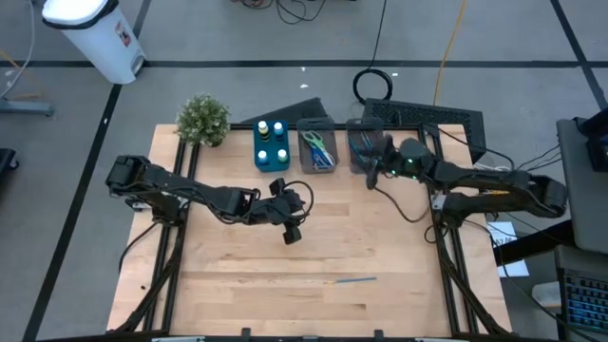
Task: Pick & Place Paint Supplies
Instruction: Put the blue paint brush into the right black bin
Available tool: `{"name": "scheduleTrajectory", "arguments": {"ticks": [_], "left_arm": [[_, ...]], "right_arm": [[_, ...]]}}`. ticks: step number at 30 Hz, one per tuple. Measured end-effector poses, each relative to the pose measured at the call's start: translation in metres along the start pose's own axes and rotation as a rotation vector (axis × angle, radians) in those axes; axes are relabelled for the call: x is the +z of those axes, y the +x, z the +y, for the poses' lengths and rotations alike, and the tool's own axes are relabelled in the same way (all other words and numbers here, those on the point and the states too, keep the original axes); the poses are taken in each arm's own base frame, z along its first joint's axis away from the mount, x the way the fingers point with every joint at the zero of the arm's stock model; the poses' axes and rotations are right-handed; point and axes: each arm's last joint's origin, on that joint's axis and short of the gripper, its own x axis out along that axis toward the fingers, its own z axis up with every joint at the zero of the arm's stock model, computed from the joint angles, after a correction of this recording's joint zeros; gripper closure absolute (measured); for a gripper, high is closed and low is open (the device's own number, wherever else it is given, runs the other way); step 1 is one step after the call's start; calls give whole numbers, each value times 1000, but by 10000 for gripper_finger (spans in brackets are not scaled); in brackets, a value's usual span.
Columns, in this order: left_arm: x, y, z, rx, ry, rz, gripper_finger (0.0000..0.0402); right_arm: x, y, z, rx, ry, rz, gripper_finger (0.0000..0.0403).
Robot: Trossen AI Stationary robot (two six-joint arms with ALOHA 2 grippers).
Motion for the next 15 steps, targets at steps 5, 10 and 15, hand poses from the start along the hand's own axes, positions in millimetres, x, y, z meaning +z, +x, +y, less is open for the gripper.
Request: {"name": "scheduleTrajectory", "arguments": {"ticks": [5, 10, 15], "left_arm": [[-2, 1, -1, -17, -5, 7, 220], [-3, 9, -5, -34, -28, -11, 220], [-6, 22, -11, -76, -38, -28, 220]], "right_arm": [[9, -26, 26, 221, 2, -18, 255], [5, -45, 54, 405, -21, -64, 266], [-7, -58, 75, 559, -85, -161, 268]]}}
